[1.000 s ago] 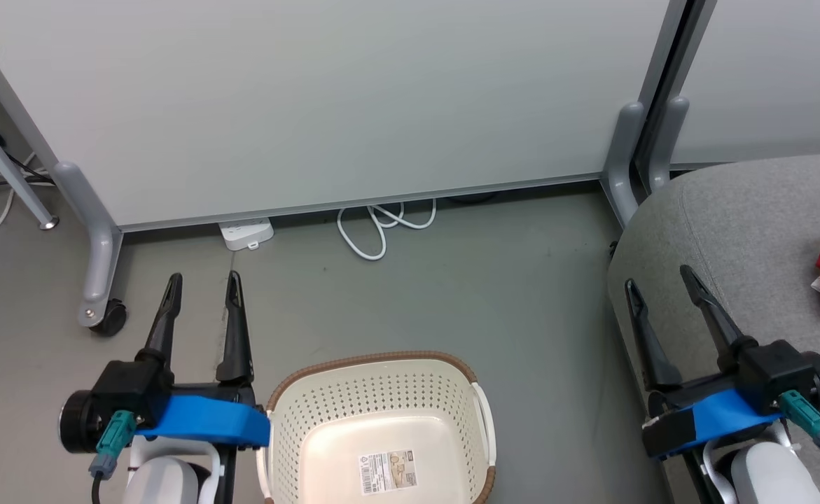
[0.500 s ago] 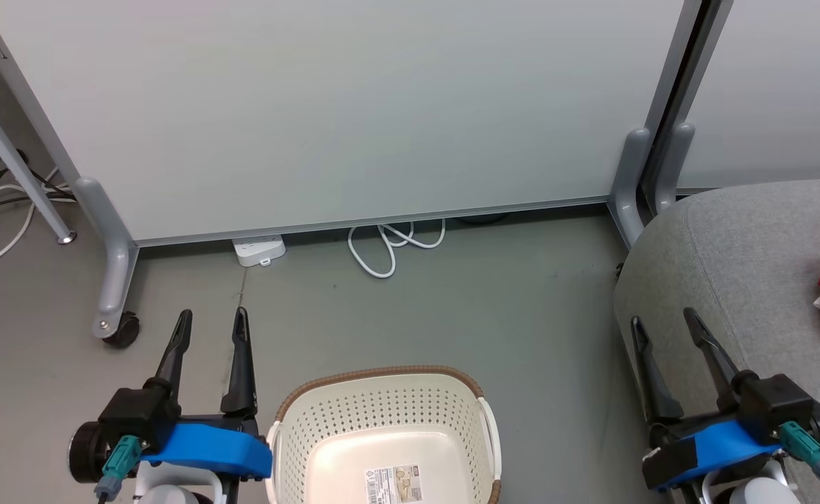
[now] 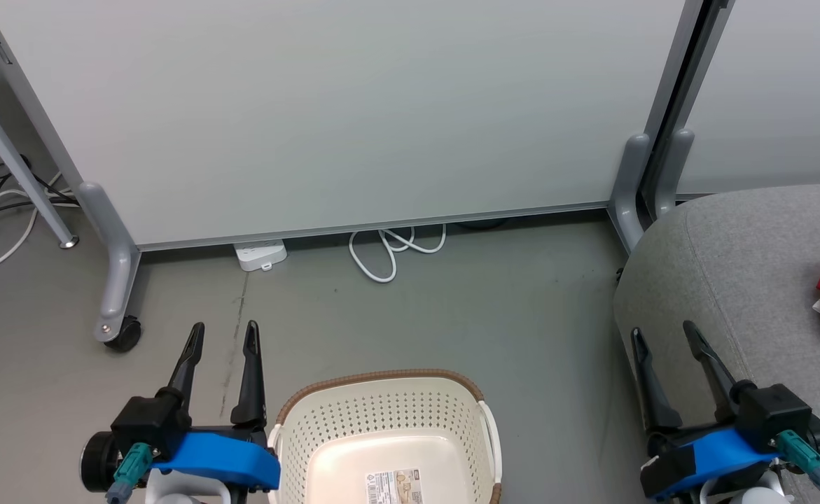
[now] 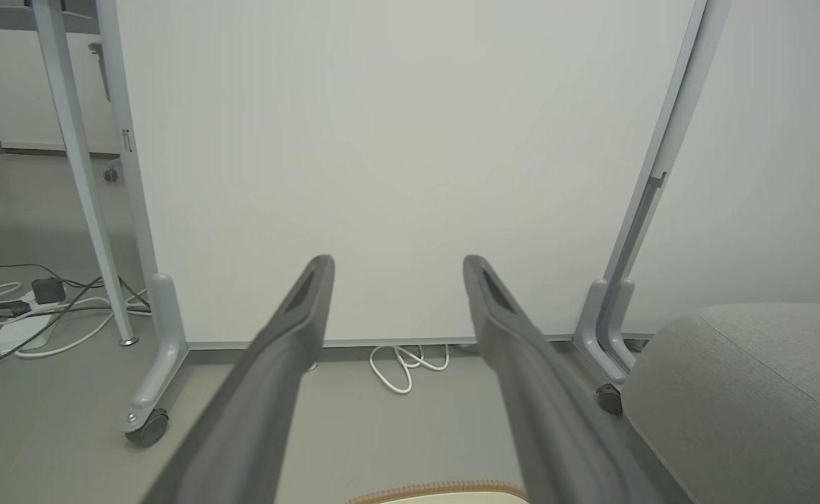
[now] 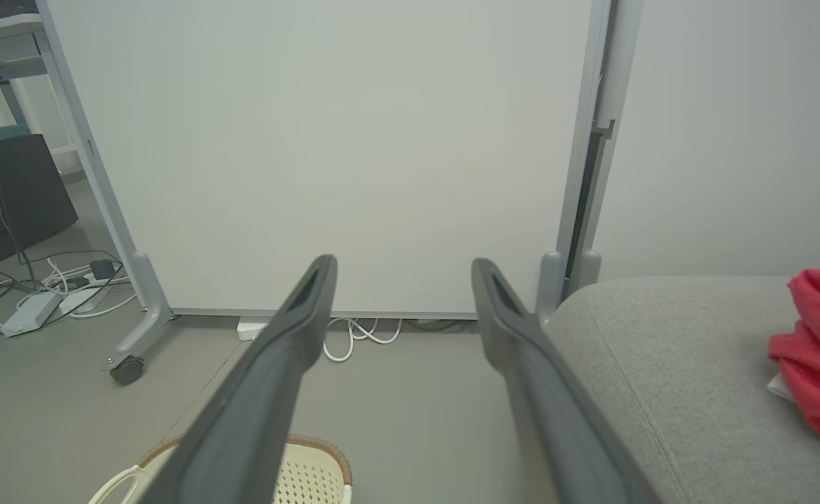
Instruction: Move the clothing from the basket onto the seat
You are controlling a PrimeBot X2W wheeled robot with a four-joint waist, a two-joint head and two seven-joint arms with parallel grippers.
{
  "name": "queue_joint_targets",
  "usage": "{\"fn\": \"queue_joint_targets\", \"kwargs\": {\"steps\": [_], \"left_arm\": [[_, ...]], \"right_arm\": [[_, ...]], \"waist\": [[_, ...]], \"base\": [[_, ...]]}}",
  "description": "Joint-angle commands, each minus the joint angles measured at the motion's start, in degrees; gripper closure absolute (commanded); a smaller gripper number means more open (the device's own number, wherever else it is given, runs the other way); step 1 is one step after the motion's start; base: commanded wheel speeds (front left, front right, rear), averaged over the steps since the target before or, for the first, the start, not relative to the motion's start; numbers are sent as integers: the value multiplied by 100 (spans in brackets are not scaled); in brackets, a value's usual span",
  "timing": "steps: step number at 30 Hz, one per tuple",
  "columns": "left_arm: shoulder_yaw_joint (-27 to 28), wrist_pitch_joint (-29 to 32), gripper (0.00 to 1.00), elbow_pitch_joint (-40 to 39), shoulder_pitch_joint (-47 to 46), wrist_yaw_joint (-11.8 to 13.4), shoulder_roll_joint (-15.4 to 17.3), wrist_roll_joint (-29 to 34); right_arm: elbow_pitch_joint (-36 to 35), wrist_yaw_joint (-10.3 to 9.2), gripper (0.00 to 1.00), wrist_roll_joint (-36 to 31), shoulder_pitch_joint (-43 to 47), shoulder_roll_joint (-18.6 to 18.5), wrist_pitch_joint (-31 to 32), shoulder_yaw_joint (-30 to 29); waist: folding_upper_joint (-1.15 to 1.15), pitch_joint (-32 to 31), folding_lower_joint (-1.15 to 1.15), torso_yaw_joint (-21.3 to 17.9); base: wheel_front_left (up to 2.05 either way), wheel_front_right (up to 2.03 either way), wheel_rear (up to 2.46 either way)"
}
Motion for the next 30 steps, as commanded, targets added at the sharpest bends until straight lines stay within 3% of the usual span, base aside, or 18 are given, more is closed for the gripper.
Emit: {"fn": "queue_joint_targets", "kwargs": {"steps": [1, 7, 30], "left_arm": [[0, 0, 100, 10, 0, 0, 0, 6], [-5, 40, 100, 273, 206, -1, -2, -20], [318, 657, 100, 140, 81, -50, -2, -2348]], "right_arm": [[8, 0, 100, 23, 0, 4, 0, -2], [267, 0, 100, 38, 119, 12, 25, 4], [146, 0, 100, 2556, 21, 35, 653, -189]], "waist": [[0, -1, 0, 2], [0, -2, 0, 1], [0, 9, 0, -61]], "base": [[0, 0, 0], [0, 0, 0], [0, 0, 0]]}}
